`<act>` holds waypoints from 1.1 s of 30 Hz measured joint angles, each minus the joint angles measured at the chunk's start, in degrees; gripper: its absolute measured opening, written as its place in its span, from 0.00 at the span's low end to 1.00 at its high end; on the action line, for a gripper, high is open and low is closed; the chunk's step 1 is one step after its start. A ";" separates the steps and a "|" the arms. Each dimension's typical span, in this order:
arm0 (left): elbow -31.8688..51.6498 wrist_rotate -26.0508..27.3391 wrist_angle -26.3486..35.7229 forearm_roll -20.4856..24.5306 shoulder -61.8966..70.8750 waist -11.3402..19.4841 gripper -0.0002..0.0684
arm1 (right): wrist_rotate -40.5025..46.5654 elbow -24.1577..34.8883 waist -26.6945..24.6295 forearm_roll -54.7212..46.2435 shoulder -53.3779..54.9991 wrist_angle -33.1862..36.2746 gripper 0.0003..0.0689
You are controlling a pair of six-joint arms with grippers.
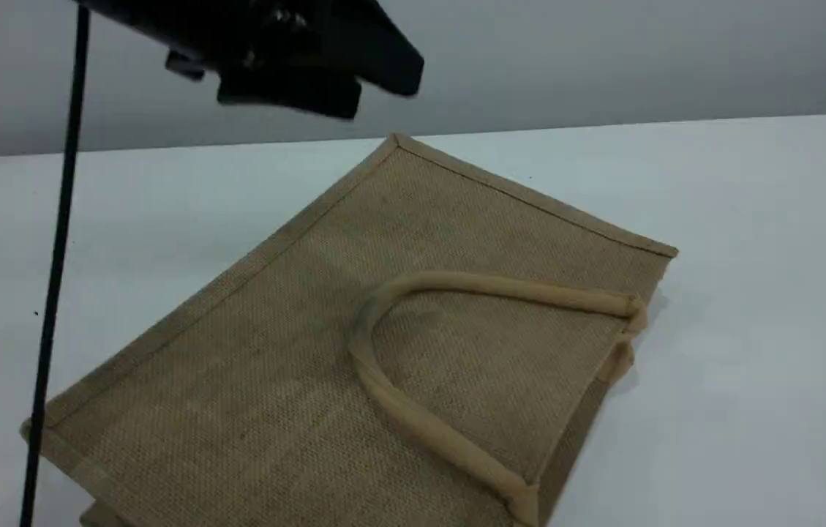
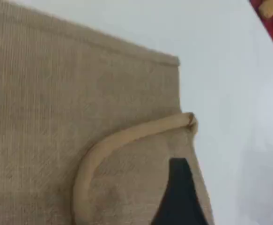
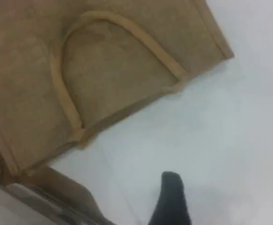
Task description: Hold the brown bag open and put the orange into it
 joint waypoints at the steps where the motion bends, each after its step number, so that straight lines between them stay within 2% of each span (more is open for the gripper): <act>1: 0.00 -0.07 0.79 0.56 -0.71 0.00 0.70 | 0.00 0.00 0.00 0.00 -1.15 1.00 0.71; 8: 0.00 -5.58 7.34 12.26 -8.41 0.00 0.70 | 0.00 1.92 0.00 0.00 -11.05 3.88 0.71; 14: 0.00 -13.34 13.34 19.07 -17.92 0.00 0.70 | -0.05 12.14 0.00 0.00 -22.51 3.15 0.71; 19: 0.00 -18.73 17.90 23.83 -27.52 0.00 0.70 | -0.10 21.86 0.00 0.00 -33.66 -0.55 0.71; 22: 0.00 -23.35 19.72 27.49 -33.54 0.00 0.70 | -0.10 25.76 0.00 0.00 -41.03 -1.77 0.71; 27: 0.00 -31.57 23.81 34.65 -43.97 0.00 0.70 | -0.11 26.82 0.00 0.00 -50.40 -3.35 0.71; 33: 0.00 -41.69 30.11 45.38 -56.07 0.00 0.70 | 0.15 26.82 0.11 1.74 -51.66 -3.28 0.71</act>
